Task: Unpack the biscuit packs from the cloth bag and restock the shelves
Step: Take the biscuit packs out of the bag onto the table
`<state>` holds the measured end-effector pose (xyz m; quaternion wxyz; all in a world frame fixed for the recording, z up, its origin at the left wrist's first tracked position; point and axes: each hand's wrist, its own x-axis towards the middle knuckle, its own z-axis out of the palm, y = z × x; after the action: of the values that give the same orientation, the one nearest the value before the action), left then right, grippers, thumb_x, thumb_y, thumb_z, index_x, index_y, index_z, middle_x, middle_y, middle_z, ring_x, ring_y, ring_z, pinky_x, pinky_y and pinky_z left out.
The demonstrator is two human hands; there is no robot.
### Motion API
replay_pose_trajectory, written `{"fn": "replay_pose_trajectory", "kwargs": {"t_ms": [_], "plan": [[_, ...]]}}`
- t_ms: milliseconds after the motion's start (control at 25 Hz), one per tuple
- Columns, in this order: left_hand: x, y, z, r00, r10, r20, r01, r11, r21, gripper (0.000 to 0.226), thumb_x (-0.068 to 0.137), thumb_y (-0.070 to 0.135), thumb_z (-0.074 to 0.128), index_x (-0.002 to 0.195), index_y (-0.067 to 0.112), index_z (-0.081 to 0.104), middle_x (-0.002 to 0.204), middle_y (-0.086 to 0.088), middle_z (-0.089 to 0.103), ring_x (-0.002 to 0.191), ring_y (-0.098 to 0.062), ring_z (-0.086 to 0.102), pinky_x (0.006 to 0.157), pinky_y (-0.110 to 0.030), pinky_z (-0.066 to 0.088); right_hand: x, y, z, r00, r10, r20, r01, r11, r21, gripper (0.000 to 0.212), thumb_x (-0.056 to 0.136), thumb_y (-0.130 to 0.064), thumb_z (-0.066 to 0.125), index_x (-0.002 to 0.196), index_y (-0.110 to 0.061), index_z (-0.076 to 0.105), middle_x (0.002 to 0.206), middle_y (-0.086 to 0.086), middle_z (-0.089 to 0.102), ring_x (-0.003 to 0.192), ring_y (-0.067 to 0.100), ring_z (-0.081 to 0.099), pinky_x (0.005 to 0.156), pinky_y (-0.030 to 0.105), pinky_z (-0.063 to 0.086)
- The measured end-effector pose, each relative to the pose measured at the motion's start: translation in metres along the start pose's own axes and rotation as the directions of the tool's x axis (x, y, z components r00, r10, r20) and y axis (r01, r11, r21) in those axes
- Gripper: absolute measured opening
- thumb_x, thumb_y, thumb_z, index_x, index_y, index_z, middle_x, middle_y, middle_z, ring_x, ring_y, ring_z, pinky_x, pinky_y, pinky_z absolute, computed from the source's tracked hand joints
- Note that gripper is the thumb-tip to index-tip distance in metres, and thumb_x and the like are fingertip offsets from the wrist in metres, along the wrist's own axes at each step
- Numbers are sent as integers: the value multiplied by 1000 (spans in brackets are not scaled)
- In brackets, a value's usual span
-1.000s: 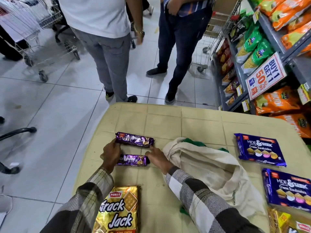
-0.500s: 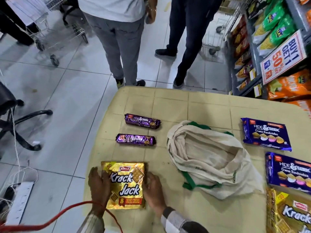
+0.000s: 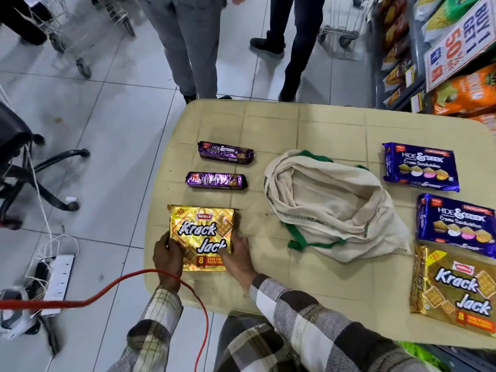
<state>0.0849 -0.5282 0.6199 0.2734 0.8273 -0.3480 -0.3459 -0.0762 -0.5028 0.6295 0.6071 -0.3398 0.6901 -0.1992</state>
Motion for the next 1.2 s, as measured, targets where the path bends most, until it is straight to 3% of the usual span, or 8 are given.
{"fn": "replay_pose_trajectory", "kwargs": {"t_ms": [240, 360, 480, 640, 840, 960, 1040, 1200], "plan": [[-20, 67, 17, 983, 170, 62, -164, 982, -90, 37, 99, 19, 45, 132, 9, 57, 121, -8, 59, 112, -24, 54, 97, -43, 47, -17, -11, -61, 985, -109, -133, 126, 985, 120, 51, 77, -48, 51, 128, -57, 46, 139, -4, 34, 131, 26, 42, 106, 49, 44], [-49, 101, 45, 956, 266, 127, -249, 959, -132, 34, 99, 19, 46, 129, 9, 58, 119, -9, 60, 110, -25, 56, 94, -43, 49, -34, -11, -119, 967, -138, -215, 165, 980, 114, 54, 76, -52, 51, 130, -51, 47, 137, -7, 33, 128, 22, 42, 104, 46, 45], [-100, 135, 88, 900, 370, 229, -343, 927, -150, 35, 99, 18, 47, 130, 7, 58, 127, -10, 60, 113, -23, 56, 96, -39, 47, -50, 8, -192, 937, -132, -322, 176, 978, 113, 37, 75, -52, 53, 110, -47, 57, 119, 2, 44, 113, 27, 56, 92, 46, 55], [-179, 151, 152, 821, 401, 407, -361, 916, -174, 36, 98, 22, 50, 131, 12, 60, 124, -8, 65, 107, -25, 63, 91, -43, 54, -59, 78, -293, 908, -56, -415, 119, 985, 129, 47, 75, -60, 56, 122, -55, 54, 132, 5, 52, 118, 31, 58, 99, 51, 51], [-308, 148, 246, 654, 470, 593, -447, 872, -198, 30, 97, 13, 53, 124, 18, 64, 102, -4, 71, 88, -22, 67, 72, -33, 55, -147, 151, -409, 789, 129, -601, 0, 978, 210, 60, 91, -37, 59, 146, -21, 41, 151, 12, 33, 138, 32, 35, 114, 48, 34], [-362, 136, 288, 573, 475, 668, -495, 850, -179, 30, 95, 8, 53, 108, 33, 63, 84, 3, 69, 69, -11, 64, 59, -26, 47, -171, 203, -448, 748, 194, -634, -69, 974, 217, 58, 91, -34, 60, 145, -20, 44, 146, 16, 36, 135, 35, 37, 114, 44, 32], [-385, 124, 312, 548, 444, 709, -487, 858, -162, 27, 93, 5, 51, 97, 26, 67, 78, 4, 69, 62, -7, 60, 56, -27, 47, -180, 230, -467, 739, 230, -633, -109, 968, 225, 57, 90, -35, 59, 143, -20, 46, 145, 18, 37, 134, 37, 39, 113, 44, 32], [-410, 105, 338, 559, 351, 751, -500, 866, -33, 19, 95, 12, 48, 96, 16, 67, 83, -8, 69, 63, -23, 67, 54, -38, 55, -186, 271, -482, 754, 288, -591, -171, 954, 247, 64, 69, -57, 53, 129, -37, 58, 114, 10, 47, 114, 36, 53, 104, 44, 44]]}}
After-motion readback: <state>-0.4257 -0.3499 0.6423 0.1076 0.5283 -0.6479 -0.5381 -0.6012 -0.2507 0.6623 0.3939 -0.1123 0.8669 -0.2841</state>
